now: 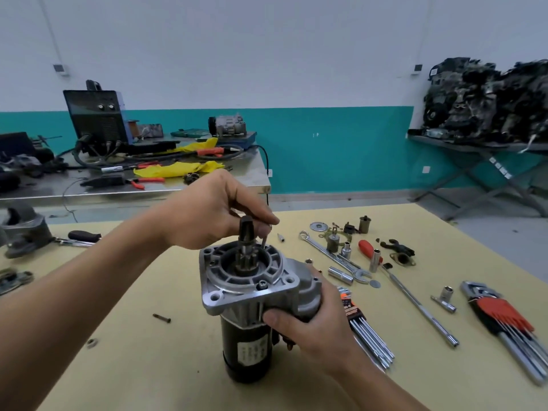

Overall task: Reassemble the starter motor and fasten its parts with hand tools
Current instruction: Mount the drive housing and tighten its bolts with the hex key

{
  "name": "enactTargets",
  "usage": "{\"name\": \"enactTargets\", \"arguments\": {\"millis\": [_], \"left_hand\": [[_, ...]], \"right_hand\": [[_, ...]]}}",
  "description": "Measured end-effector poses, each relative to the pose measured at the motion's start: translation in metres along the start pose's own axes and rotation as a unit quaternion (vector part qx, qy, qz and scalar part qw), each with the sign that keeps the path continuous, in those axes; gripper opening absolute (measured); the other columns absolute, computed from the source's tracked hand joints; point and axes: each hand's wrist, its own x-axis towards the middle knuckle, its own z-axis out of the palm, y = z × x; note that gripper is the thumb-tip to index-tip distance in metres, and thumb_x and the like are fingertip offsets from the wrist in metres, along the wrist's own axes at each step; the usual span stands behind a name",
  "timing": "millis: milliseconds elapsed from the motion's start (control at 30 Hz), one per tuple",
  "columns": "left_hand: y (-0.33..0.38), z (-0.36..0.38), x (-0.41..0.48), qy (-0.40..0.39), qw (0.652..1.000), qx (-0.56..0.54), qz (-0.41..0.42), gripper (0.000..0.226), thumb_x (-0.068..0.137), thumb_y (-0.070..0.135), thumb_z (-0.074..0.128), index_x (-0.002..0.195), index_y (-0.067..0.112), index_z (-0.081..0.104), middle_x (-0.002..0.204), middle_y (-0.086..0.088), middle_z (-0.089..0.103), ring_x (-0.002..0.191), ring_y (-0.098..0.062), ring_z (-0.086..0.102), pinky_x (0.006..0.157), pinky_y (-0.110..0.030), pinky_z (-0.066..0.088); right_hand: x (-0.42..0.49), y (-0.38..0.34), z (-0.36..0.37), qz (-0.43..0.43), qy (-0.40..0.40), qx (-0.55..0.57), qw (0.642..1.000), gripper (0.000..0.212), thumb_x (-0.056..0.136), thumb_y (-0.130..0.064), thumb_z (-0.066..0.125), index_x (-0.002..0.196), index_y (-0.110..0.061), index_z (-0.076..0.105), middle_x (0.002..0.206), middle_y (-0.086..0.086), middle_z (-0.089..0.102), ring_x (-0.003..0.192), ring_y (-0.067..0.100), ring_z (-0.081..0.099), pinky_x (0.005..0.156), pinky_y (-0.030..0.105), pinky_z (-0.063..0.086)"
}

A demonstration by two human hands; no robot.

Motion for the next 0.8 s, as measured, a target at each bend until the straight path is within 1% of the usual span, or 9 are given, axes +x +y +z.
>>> {"name": "enactTargets", "arguments": {"millis": [133, 200, 300, 400, 467, 600, 667, 733, 800], "left_hand": [[0.002, 0.001, 0.000, 0.005, 0.998, 0.053, 0.022, 0.014, 0.080, 0.004, 0.077, 0.093, 0.009, 0.080, 0.091, -0.001, 0.077, 0.086, -0.010, 0.073, 0.075, -0.019, 0.055], [0.001, 0.004, -0.003, 0.024, 0.997, 0.059, 0.043, 0.014, 0.079, 0.003, 0.078, 0.093, 0.007, 0.080, 0.091, -0.001, 0.077, 0.085, -0.009, 0.073, 0.073, -0.018, 0.056], [-0.004, 0.007, -0.006, 0.044, 0.995, 0.060, 0.066, 0.014, 0.079, 0.005, 0.078, 0.092, 0.008, 0.081, 0.092, 0.001, 0.077, 0.085, -0.010, 0.073, 0.072, -0.019, 0.056], [-0.011, 0.011, -0.012, 0.077, 0.994, 0.028, 0.073, 0.016, 0.077, 0.017, 0.076, 0.091, 0.013, 0.080, 0.092, 0.001, 0.077, 0.087, -0.013, 0.073, 0.075, -0.024, 0.058], [-0.015, 0.011, -0.016, 0.086, 0.993, -0.013, 0.076, 0.016, 0.076, 0.019, 0.075, 0.089, 0.013, 0.080, 0.092, -0.001, 0.077, 0.087, -0.014, 0.073, 0.076, -0.026, 0.059], [-0.020, 0.007, -0.016, 0.038, 0.997, -0.030, 0.060, 0.016, 0.078, 0.019, 0.074, 0.091, 0.013, 0.080, 0.093, -0.001, 0.078, 0.089, -0.017, 0.073, 0.077, -0.028, 0.059], [-0.020, 0.006, -0.017, 0.037, 0.997, -0.045, 0.057, 0.017, 0.077, 0.020, 0.074, 0.092, 0.014, 0.080, 0.093, 0.000, 0.078, 0.089, -0.017, 0.074, 0.078, -0.028, 0.059], [-0.018, 0.005, -0.016, 0.025, 0.998, -0.018, 0.056, 0.019, 0.077, 0.025, 0.073, 0.093, 0.017, 0.080, 0.096, 0.005, 0.077, 0.093, -0.014, 0.073, 0.081, -0.028, 0.059], [-0.018, 0.004, -0.014, -0.018, 0.999, 0.039, 0.031, 0.018, 0.080, 0.027, 0.074, 0.096, 0.022, 0.080, 0.101, 0.010, 0.076, 0.099, -0.011, 0.071, 0.087, -0.035, 0.058]], "right_hand": [[-0.001, 0.000, 0.000, 0.001, 0.003, 0.002, 1.000, 0.069, 0.068, -0.037, 0.090, 0.126, -0.017, 0.059, 0.120, 0.004, 0.071, 0.112, 0.023, 0.068, 0.087, 0.032, 0.058], [-0.001, -0.001, 0.001, 0.001, 0.007, 0.000, 1.000, 0.070, 0.067, -0.039, 0.090, 0.125, -0.018, 0.059, 0.120, 0.003, 0.072, 0.111, 0.022, 0.068, 0.087, 0.032, 0.058], [-0.001, 0.000, 0.001, -0.003, 0.004, 0.002, 1.000, 0.071, 0.068, -0.036, 0.090, 0.128, -0.014, 0.058, 0.121, 0.004, 0.071, 0.112, 0.023, 0.068, 0.088, 0.032, 0.057], [-0.001, 0.000, 0.001, -0.006, 0.009, 0.006, 1.000, 0.071, 0.068, -0.038, 0.090, 0.126, -0.013, 0.058, 0.119, 0.004, 0.072, 0.112, 0.023, 0.068, 0.087, 0.031, 0.057], [-0.002, 0.000, 0.001, -0.009, 0.013, 0.005, 1.000, 0.070, 0.067, -0.039, 0.090, 0.125, -0.013, 0.059, 0.118, 0.004, 0.072, 0.111, 0.023, 0.069, 0.086, 0.031, 0.057], [-0.001, 0.000, 0.002, -0.008, 0.011, 0.005, 1.000, 0.070, 0.067, -0.040, 0.090, 0.125, -0.014, 0.059, 0.118, 0.003, 0.072, 0.111, 0.023, 0.069, 0.087, 0.032, 0.058], [-0.001, 0.000, 0.002, -0.011, 0.012, 0.010, 1.000, 0.069, 0.067, -0.039, 0.090, 0.124, -0.015, 0.059, 0.118, 0.004, 0.072, 0.111, 0.024, 0.069, 0.087, 0.034, 0.058], [-0.002, -0.001, 0.003, -0.012, 0.015, 0.012, 1.000, 0.069, 0.067, -0.039, 0.091, 0.124, -0.016, 0.060, 0.118, 0.004, 0.072, 0.110, 0.024, 0.069, 0.087, 0.034, 0.058], [-0.002, -0.001, 0.002, -0.014, 0.017, 0.008, 1.000, 0.069, 0.067, -0.040, 0.090, 0.124, -0.015, 0.060, 0.117, 0.004, 0.073, 0.110, 0.024, 0.069, 0.086, 0.032, 0.058]]}}
